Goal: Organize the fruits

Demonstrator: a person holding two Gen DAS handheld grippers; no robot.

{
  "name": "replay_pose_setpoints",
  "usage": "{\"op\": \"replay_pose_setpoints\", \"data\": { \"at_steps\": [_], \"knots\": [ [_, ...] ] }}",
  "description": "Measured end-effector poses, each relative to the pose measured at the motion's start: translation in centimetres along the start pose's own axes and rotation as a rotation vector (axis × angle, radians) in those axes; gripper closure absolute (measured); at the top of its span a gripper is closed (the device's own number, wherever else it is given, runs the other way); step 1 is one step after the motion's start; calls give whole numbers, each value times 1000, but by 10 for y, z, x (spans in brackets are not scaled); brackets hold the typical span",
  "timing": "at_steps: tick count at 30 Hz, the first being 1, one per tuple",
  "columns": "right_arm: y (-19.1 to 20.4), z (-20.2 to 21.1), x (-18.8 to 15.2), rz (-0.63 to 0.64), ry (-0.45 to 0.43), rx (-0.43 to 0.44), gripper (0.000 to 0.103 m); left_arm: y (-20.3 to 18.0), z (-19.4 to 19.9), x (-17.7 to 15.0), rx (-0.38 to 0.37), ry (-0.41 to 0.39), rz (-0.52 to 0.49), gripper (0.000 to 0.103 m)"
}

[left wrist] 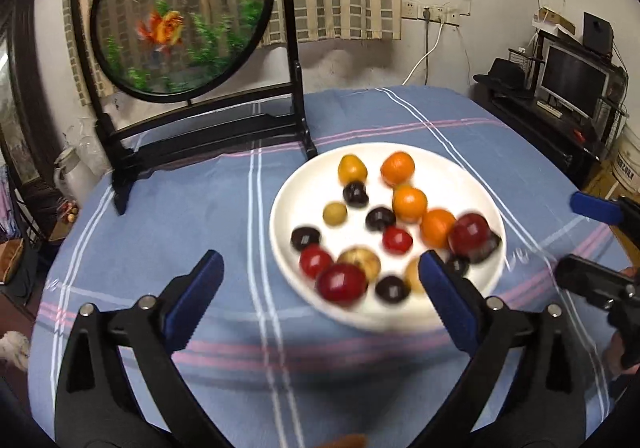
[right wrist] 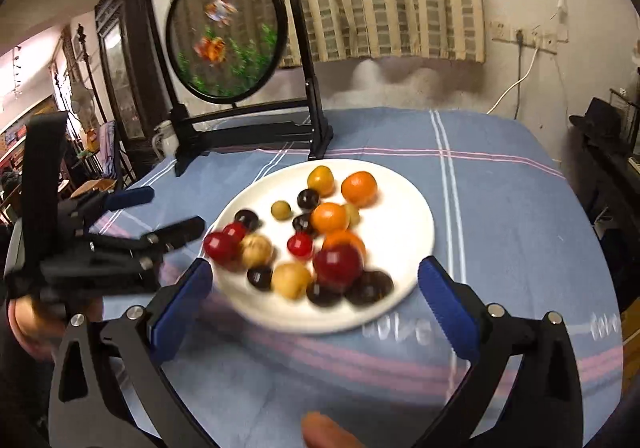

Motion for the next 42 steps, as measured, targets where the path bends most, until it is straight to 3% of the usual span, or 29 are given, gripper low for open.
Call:
{"op": "replay_pose_setpoints", "data": {
  "at_steps": [7,11,22,42],
  "knots": [
    [-12,24,-76,25,64,-38,1,-6,42,-60,-14,14,37,2],
    [-4,31,-96,65,81,-20,1,-2,50,-80,-31,16,86,2],
    [2,24,-102,115,91,-40,1,6,45,-91,-4,42,104,2],
    [-6,16,-105,77,130,-54,1,9,42,-94,12,60,97,2]
  ]
}}
Point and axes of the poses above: each gripper's, at about its wrist camera, not at the fingertips, and z roughly against the way its jaws point, y to its left, x to its top, the point moved 9 cm from there along -z, roughly the way its jaws point, and after that the axes turned 15 degrees about -x, right-handed, at the moved point
